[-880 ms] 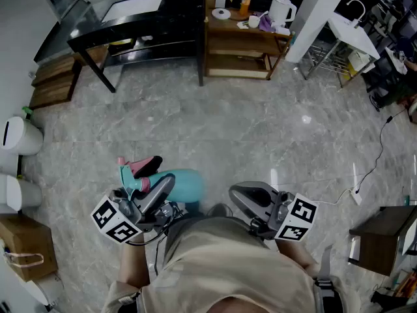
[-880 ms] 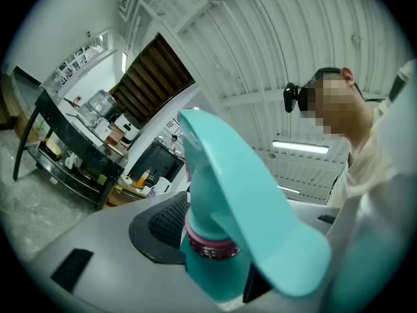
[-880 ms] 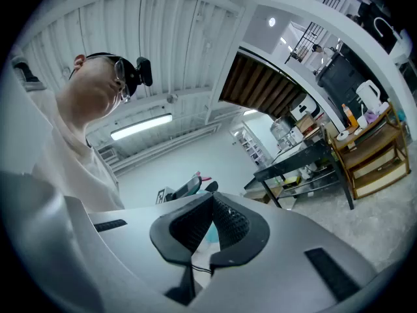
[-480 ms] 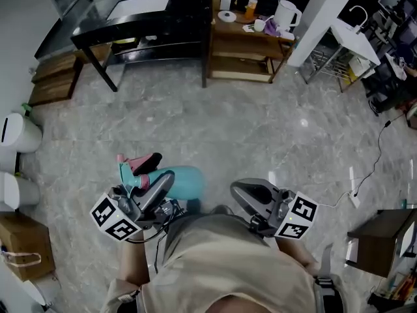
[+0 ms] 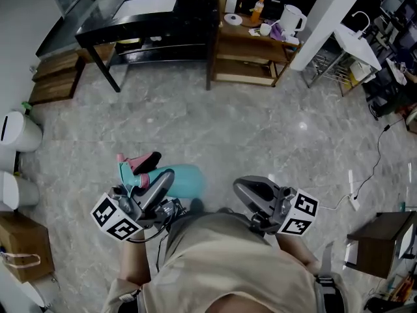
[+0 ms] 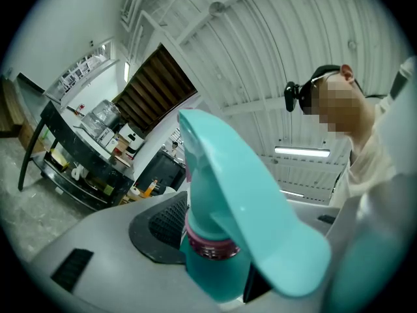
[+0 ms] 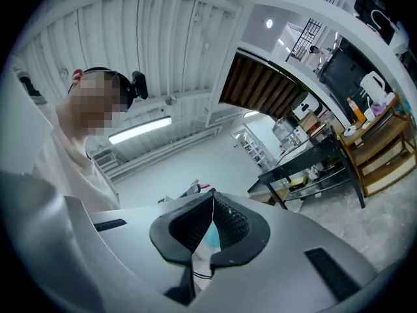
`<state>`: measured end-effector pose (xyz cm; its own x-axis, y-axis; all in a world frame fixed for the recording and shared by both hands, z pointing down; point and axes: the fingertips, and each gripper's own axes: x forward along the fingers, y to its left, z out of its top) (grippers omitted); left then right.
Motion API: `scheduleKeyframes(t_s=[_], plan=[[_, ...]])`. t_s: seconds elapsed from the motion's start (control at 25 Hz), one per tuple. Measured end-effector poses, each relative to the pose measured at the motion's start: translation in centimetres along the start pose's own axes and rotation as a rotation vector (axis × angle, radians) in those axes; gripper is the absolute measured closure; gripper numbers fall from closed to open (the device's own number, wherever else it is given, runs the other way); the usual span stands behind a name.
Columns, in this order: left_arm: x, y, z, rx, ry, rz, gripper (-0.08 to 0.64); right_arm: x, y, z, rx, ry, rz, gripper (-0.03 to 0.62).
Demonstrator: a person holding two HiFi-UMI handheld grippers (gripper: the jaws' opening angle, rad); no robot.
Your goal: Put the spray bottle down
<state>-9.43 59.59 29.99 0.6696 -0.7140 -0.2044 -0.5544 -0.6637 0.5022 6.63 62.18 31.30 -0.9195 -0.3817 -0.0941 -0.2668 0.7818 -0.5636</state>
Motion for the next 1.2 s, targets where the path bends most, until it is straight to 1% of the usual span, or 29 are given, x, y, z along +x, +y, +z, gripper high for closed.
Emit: scheduleKeyframes(t_s=[0.24,0.4,0.6,0.84,1.08,1.2], plan=[[-1.7,1.5,1.3,0.007,-0.022,0.01,0.314,2.1,0.6,-0.8,0.025,0.014,0.009,0.571],[-2.1,1.8,1.8,-0.001,-0.02,-0.023,0.316,3.4,1.0,-1.4,0.041,0.023,0.006,0.571],[-2.7,1.8,2.6,0.028,-0.032,-0.02,0.316,5.1,2.0,-2.0,0.049,0.055,0.05,0.571],[-3.5,2.6,2.6,-0.001,-0.06,-0.004,0.315,5.8,2.0,-2.6,0.033,0.097,0.053,0.571],[-3.0,3.0,3.2,0.016,-0.062,0.001,0.316,6.3,2.2,-2.2,0.051,0.105,0.111,0.571],[-3.0,2.8,3.6,0.031,-0.081,-0.001,0.316,6.3,2.8,-2.4,0.059,0.12,0.197,0.572]])
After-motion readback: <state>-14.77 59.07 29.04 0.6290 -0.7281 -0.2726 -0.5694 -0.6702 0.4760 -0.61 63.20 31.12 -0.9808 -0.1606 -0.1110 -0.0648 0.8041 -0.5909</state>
